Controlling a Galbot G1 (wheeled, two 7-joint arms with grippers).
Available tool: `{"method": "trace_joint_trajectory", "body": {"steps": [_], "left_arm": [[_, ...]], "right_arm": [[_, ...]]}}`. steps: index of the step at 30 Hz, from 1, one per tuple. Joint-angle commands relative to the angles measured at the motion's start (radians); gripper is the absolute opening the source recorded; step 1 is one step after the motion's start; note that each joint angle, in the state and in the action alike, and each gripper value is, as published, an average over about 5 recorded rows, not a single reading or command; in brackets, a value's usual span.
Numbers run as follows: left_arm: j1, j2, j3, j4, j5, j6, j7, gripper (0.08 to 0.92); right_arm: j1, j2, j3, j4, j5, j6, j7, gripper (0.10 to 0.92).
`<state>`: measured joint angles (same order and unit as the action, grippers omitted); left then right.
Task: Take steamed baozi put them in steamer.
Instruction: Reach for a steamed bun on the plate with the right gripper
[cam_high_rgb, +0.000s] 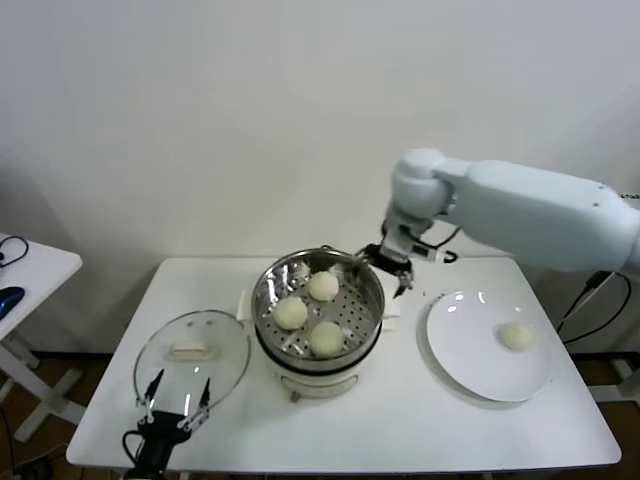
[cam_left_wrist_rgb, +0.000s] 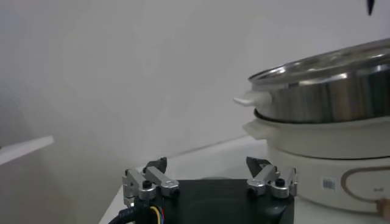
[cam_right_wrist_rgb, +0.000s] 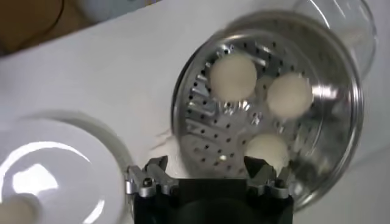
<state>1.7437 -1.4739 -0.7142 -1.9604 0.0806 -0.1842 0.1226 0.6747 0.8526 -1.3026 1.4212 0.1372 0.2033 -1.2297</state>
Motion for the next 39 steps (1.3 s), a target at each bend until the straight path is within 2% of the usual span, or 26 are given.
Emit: {"method": "trace_joint_trajectory", "body": {"steps": [1, 6, 12, 23, 39], "left_arm": [[-0.007, 0.009, 0.005, -0.006, -0.013, -0.001, 0.006, 0.823], [0.002, 0.012, 0.005, -0.026, -0.035, 0.006, 0.082, 0.823], [0.005, 0.001, 0.014, -0.039, -0.024, -0.008, 0.121, 0.823], [0.010, -0.010, 0.013, -0.037, -0.006, 0.002, 0.116, 0.823], [0.007, -0.015, 0.002, -0.014, 0.011, 0.005, 0.096, 0.823]], "right_arm": [[-0.072, -0.323, 0.000, -0.178, 0.099, -0.156, -0.003, 0.823], [-0.334, -0.373, 0.256, -0.268, -0.218, -0.030, -0.029, 0.823], [-0.600, -0.347, 0.510, -0.373, -0.390, 0.012, -0.030, 0.823], [-0.761, -0.200, 0.758, -0.596, -0.536, 0.069, -0.020, 0.823], [-0.775, -0.067, 0.791, -0.708, -0.590, 0.072, 0.003, 0.823]]}}
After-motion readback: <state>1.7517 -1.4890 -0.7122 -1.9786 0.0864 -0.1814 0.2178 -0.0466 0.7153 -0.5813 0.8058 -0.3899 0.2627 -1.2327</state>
